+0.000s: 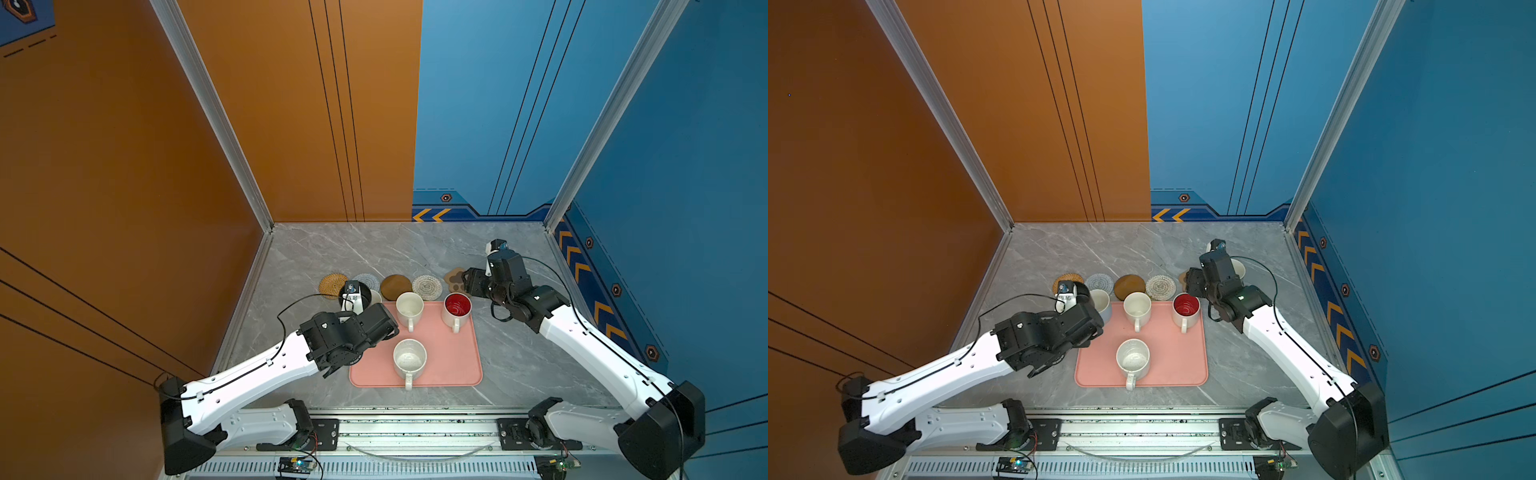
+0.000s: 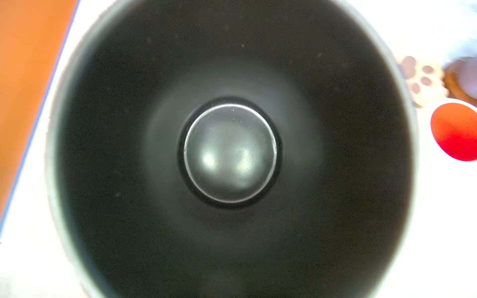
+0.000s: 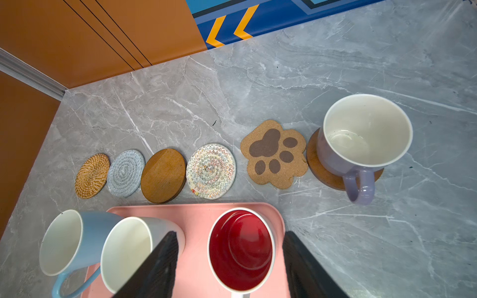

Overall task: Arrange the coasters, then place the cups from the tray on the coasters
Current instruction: 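Lift the black mug with the left gripper toward the woven coaster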

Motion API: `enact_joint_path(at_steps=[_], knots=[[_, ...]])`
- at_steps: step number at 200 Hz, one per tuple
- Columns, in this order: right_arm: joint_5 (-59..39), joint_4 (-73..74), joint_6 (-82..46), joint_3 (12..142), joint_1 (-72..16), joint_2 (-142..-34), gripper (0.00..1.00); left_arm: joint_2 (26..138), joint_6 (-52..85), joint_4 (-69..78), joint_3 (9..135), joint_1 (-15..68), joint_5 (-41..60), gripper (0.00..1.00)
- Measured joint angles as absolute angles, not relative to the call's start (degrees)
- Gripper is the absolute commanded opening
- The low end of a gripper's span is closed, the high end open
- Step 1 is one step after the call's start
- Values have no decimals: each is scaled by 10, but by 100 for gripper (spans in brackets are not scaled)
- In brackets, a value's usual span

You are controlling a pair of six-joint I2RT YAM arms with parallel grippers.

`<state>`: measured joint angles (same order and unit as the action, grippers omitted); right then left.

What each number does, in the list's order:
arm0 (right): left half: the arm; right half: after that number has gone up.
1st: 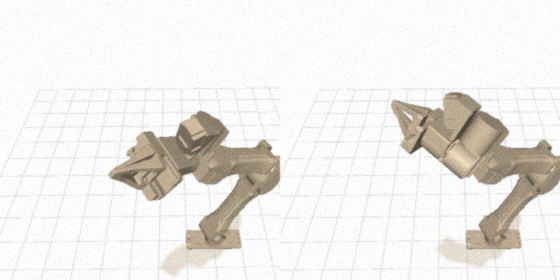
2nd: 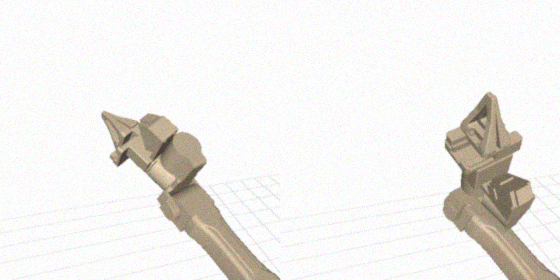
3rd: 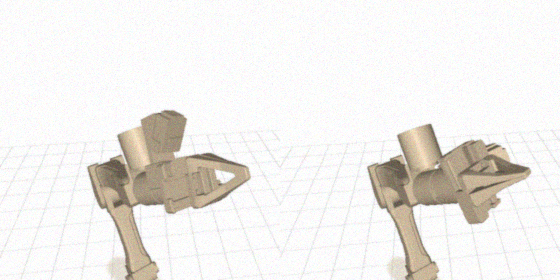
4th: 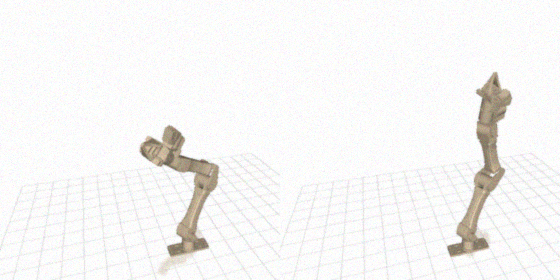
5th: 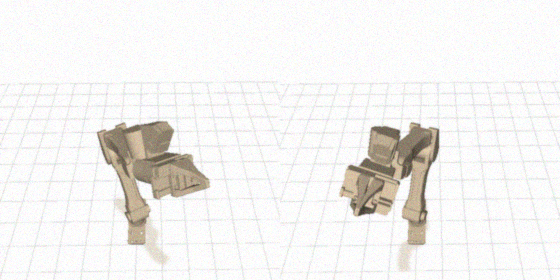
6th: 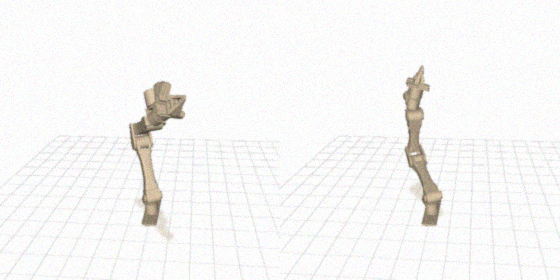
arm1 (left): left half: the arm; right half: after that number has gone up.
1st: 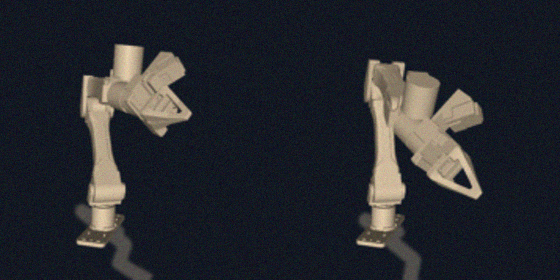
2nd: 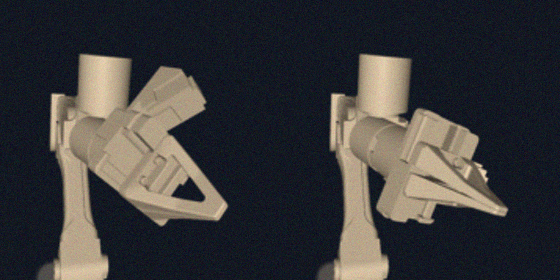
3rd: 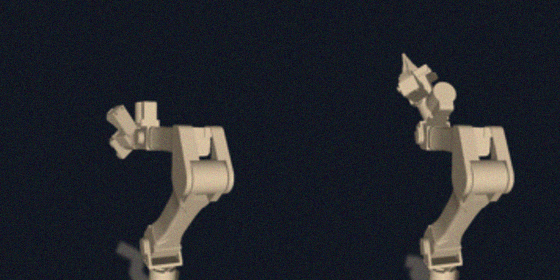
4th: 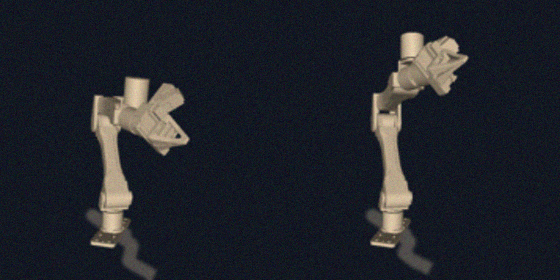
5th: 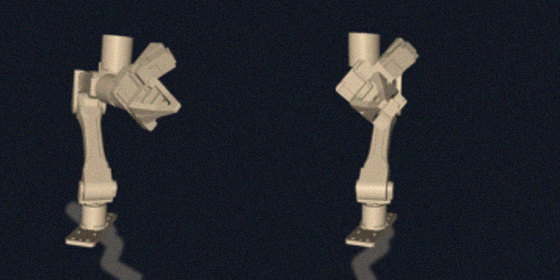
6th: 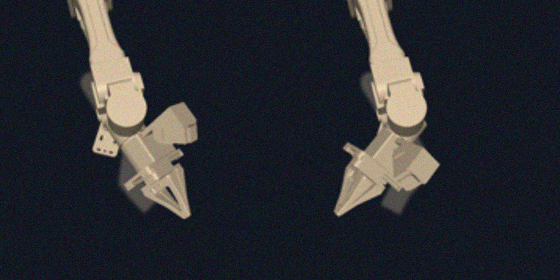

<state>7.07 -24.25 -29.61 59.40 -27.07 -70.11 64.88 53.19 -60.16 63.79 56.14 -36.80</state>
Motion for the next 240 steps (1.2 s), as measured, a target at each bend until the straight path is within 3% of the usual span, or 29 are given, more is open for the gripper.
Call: enact_joint_path(at_steps=[74,139,240], knots=[[62,-234,-294,594,-271,-725,63,618,414,-543,630,381,-309,0],[62,-234,-294,594,-271,-727,63,683,344,-451,598,246,-206,0],[62,-234,-292,597,-270,-745,63,842,297,-311,595,152,-121,0]])
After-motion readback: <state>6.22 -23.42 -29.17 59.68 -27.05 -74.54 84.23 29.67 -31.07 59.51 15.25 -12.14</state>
